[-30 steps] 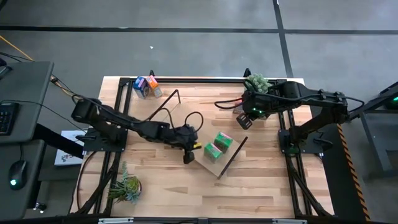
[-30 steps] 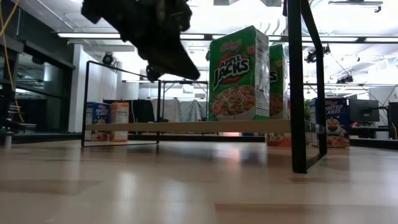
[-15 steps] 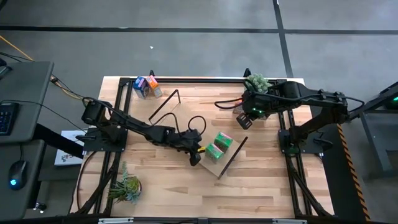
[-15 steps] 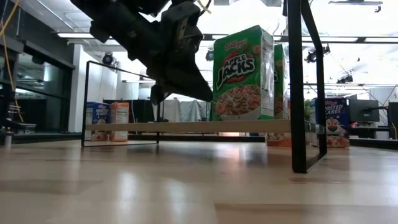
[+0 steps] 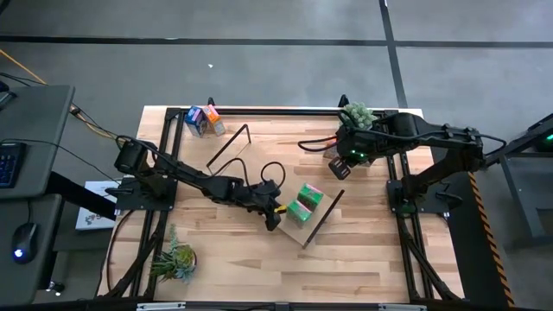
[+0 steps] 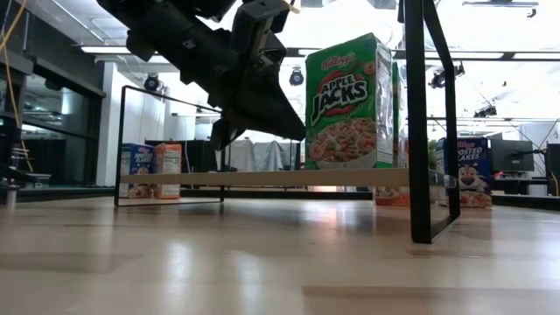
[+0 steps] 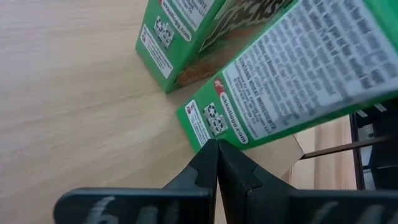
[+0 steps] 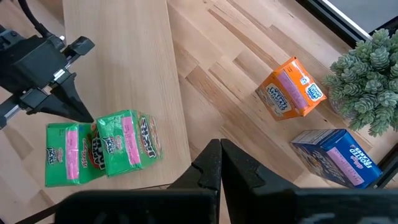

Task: Stack cereal on shelf
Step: Put the green cereal box on the shelf aligned with the green cereal box, then put the right orange cereal box on the shelf

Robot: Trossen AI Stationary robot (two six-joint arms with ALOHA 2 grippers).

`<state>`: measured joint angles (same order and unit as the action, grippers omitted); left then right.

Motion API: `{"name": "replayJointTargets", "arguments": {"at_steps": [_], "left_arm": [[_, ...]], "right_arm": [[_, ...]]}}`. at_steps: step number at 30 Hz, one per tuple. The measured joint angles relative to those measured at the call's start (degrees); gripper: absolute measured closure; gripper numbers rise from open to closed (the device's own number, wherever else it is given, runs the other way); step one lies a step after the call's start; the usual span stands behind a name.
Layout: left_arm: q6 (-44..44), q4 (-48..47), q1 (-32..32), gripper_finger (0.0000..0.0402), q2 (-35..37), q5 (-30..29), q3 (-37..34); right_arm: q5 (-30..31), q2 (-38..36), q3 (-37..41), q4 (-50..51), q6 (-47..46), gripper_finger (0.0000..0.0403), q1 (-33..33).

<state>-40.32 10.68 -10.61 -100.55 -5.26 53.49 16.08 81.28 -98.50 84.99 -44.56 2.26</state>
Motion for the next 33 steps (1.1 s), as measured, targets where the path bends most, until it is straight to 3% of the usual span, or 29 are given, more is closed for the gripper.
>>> {"name": "replayJointTargets", "arguments": {"at_steps": [3,7,14,19,26,33], "left_arm": [[0.59,-0.82,0.27,0.0401,0.26,1.30,0.00],[5.16,-4.75,2.50,0.0401,3.85,8.03,0.00],[17.39,-16.96,8.58,0.0401,19.06,9.90,-0.11],[24.19,-16.30,11.60,0.0401,33.43,9.34,-0.09],[24.46,-16.34,12.12,0.0401,48.83,4.18,-0.07],[23.69,-16.46,11.96,0.0401,56.91,3.52,-0.07]], "right_arm": [[0.00,0.00,0.00,0.00,0.00,0.0403,-0.01],[0.03,0.00,0.00,0.00,1.59,0.0403,-0.02],[0.22,0.00,0.00,0.00,6.10,0.0381,-2.09],[-1.21,0.00,0.00,-0.05,12.15,0.0298,-5.84],[-5.44,0.51,-0.02,0.02,23.98,0.0154,-15.33],[-10.63,5.41,-0.02,-0.26,40.23,0.0101,-24.48]]}}
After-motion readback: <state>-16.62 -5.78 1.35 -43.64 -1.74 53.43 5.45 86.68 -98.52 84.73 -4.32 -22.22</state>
